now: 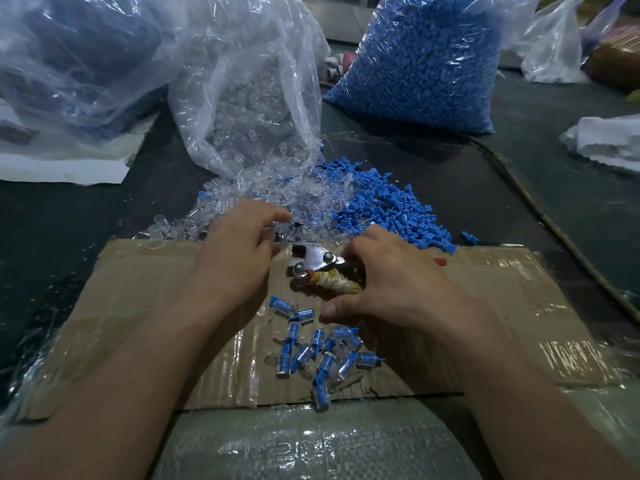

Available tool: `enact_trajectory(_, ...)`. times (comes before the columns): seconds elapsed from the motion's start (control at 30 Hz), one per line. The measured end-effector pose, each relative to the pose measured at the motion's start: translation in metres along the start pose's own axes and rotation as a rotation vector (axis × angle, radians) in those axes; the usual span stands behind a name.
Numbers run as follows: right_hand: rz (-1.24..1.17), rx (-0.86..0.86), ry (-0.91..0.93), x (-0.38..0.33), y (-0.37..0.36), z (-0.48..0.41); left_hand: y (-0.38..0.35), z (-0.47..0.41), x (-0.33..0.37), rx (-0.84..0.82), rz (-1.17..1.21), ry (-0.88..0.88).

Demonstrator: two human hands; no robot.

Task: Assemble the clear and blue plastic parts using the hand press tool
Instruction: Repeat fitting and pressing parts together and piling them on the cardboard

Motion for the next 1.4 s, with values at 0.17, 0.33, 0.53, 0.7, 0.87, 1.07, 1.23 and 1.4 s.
enact_trajectory(0.17,0.01,-0.013,-0.033,0.006,0.0,-0.001,-0.003,-0.001,-0.002,-0.144,-0.175,-0.046)
enact_trajectory(0.33,0.03,-0.027,-0.034,0.011,0.003,0.0,-0.006,-0.003,-0.007,-0.162,-0.295,-0.078)
enact_trajectory(0.53,-0.025,0.024,-0.041,0.01,0.009,0.002,-0.004,-0.005,-0.008,-0.08,-0.297,-0.095)
enact_trajectory(0.7,-0.116,0.211,-0.082,0.017,0.013,0.0,-0.001,-0.002,-0.007,-0.013,-0.257,-0.053)
enact_trajectory(0.87,-0.134,0.337,-0.113,0.024,0.013,-0.002,-0.002,-0.001,-0.006,0.005,-0.251,-0.039)
enact_trajectory(1.07,-0.147,0.482,-0.166,0.033,0.014,-0.004,0.003,0.002,0.001,0.093,-0.028,-0.084)
enact_trajectory(1.23,-0.122,0.449,-0.174,0.036,0.01,-0.01,0.006,0.001,0.006,0.083,0.233,0.026)
enact_trajectory(1.4,-0.096,0.363,-0.181,0.034,0.003,-0.016,0.004,0.003,0.004,0.058,0.303,0.08)
Point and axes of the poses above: each hand's wrist, its own z-axis away from the middle knuckle, its own y-axis out of the back of the hand, x = y × z, the point moved 1 cm from there along -z, towards the middle knuckle, and after that the axes turned 9 degrees about y, right-handed, at the moved point
